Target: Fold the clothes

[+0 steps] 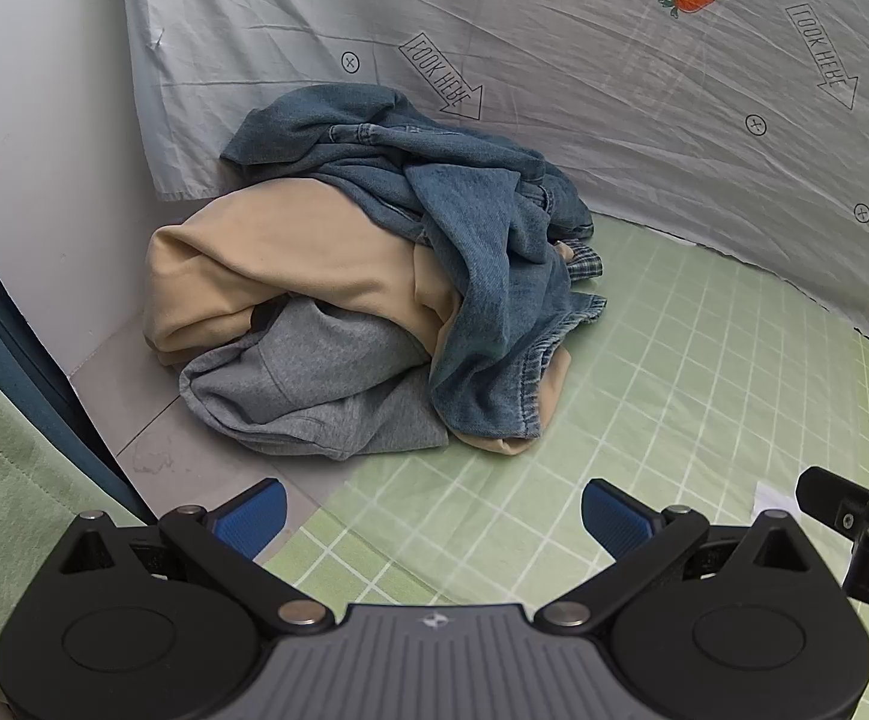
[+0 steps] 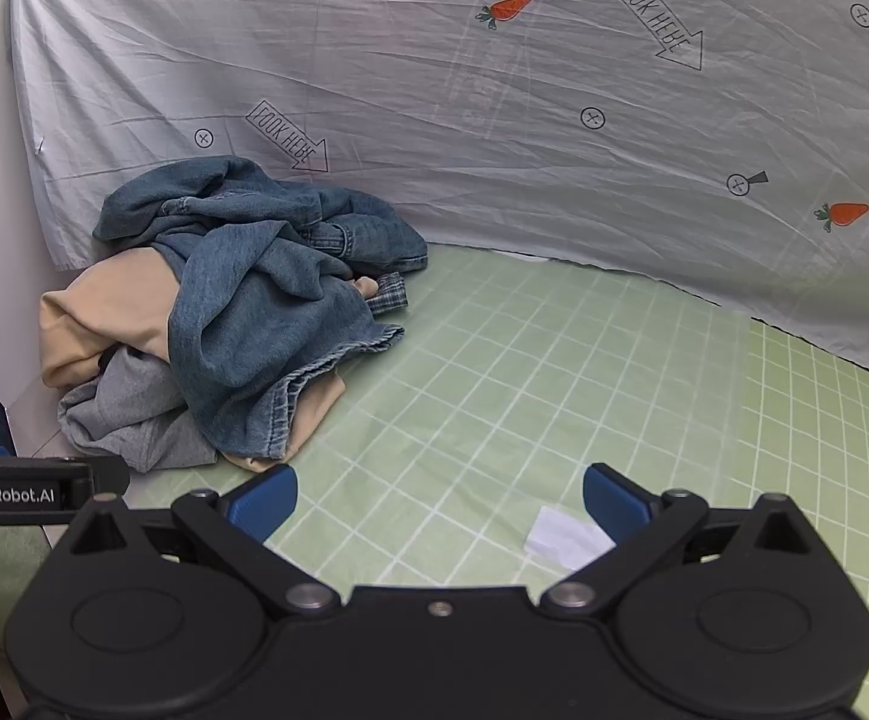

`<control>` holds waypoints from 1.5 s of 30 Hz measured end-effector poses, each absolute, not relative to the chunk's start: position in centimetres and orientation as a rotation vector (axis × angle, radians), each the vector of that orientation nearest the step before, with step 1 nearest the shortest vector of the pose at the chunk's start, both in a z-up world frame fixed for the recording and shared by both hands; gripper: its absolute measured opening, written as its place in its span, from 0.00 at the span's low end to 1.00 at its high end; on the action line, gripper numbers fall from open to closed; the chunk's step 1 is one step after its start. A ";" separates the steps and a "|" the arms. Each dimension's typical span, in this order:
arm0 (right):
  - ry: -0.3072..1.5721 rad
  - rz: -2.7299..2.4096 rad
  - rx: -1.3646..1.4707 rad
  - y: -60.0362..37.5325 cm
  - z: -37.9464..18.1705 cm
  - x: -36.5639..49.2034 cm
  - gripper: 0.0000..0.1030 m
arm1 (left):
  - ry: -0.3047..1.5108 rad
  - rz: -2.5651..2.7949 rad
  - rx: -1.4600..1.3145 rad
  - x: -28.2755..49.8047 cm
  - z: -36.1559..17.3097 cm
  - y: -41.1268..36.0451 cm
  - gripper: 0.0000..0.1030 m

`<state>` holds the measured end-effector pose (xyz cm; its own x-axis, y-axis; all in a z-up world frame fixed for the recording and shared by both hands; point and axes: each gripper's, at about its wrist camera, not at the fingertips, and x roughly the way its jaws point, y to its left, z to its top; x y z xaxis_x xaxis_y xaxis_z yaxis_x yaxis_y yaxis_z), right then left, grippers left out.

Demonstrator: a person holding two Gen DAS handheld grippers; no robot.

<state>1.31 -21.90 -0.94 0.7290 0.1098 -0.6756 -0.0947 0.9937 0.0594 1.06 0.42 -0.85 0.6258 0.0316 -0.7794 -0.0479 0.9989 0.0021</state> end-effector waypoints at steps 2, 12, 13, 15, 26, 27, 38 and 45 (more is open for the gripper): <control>0.747 0.112 0.021 -21.8 -1.0 1.3 1.00 | 0.894 0.046 -0.018 1.0 -0.9 0.3 1.00; 0.751 0.111 0.025 -21.8 -1.1 1.5 1.00 | 0.899 0.052 -0.013 1.4 -1.0 0.4 1.00; 0.752 0.110 0.025 -21.8 -1.1 1.6 1.00 | 0.900 0.052 -0.013 1.3 -1.0 0.3 1.00; 0.753 0.110 0.026 -21.8 -1.1 1.7 1.00 | 0.900 0.053 -0.012 1.3 -1.0 0.3 1.00; 0.759 0.112 0.031 -21.9 -1.3 1.5 1.00 | 0.909 0.057 -0.009 1.6 -1.1 0.4 1.00; 0.761 0.112 0.032 -21.9 -1.4 1.5 1.00 | 0.911 0.057 -0.008 1.6 -1.1 0.4 1.00; 0.805 0.093 0.048 -22.4 -2.4 1.8 1.00 | 0.964 0.056 -0.007 2.1 -2.1 -0.1 1.00; 0.845 0.076 0.050 -23.0 -3.0 3.2 1.00 | 0.997 0.059 -0.010 4.0 -2.4 -0.5 1.00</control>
